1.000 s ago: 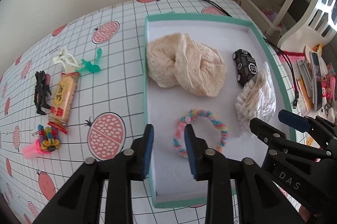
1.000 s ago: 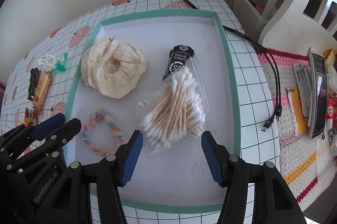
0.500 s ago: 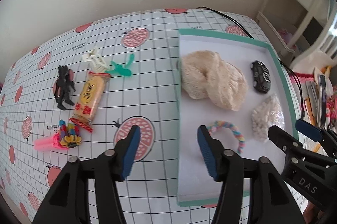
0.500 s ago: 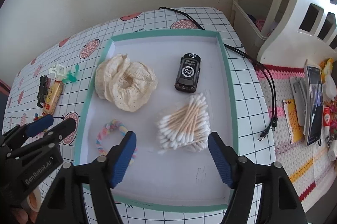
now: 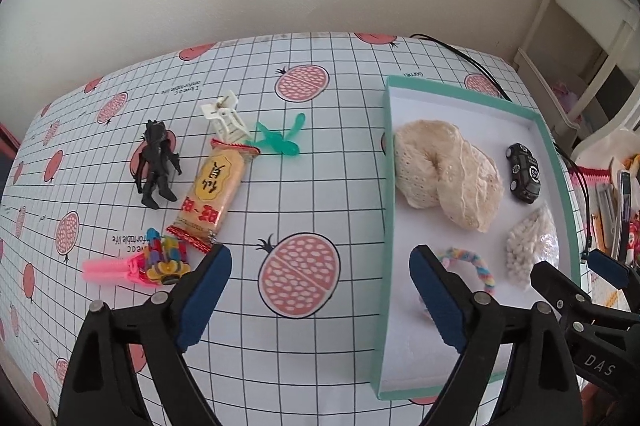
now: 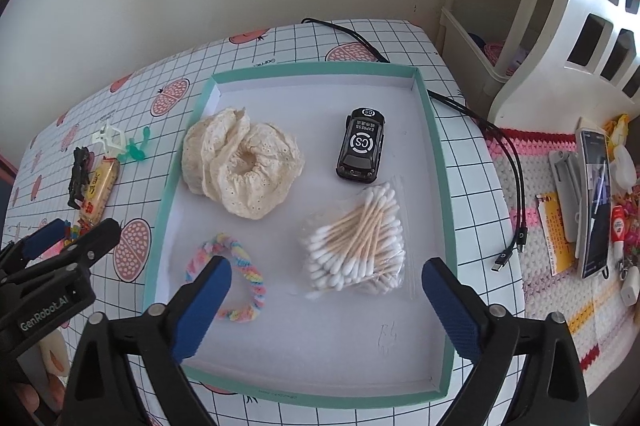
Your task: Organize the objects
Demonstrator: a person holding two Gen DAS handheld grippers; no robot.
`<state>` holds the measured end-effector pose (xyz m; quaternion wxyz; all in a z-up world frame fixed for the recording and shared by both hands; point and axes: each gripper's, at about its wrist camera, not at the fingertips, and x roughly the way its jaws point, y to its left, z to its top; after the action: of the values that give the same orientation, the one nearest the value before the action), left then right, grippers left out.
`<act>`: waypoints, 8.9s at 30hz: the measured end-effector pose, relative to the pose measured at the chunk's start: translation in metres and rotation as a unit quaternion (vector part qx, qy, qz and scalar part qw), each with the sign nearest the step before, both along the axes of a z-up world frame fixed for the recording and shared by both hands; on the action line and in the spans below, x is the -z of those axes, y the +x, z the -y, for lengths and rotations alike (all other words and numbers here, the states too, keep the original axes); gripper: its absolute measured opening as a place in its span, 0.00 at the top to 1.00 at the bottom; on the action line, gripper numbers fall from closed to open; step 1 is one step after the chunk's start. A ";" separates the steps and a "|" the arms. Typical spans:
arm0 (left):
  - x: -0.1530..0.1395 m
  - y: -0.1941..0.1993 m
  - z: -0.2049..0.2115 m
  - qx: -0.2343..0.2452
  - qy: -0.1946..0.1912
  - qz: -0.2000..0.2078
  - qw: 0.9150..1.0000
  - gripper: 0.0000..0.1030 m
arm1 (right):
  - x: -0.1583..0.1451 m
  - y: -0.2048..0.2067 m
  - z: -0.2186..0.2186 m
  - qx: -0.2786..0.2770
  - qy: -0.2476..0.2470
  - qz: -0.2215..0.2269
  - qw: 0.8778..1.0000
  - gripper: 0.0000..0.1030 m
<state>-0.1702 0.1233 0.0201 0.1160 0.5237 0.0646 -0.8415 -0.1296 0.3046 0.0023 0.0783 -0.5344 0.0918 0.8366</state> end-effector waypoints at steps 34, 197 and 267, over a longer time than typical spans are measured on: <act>0.007 0.023 0.101 -0.076 0.033 -0.022 0.996 0.02 | -0.013 -0.027 0.066 -0.004 0.022 -0.057 0.998 0.00; 0.028 0.038 0.162 0.006 -0.017 0.050 0.999 0.65 | 0.034 -0.055 0.214 -0.158 -0.137 -0.028 0.978 0.94; 0.026 0.052 0.196 -0.069 0.007 0.039 0.997 0.66 | 0.028 -0.056 0.228 -0.139 -0.139 -0.075 0.978 0.88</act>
<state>-0.1183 -0.0724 -0.0063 0.1725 0.5510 0.1017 -0.8101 -0.1856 0.0768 -0.0260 -0.1202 -0.4835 0.1375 0.8561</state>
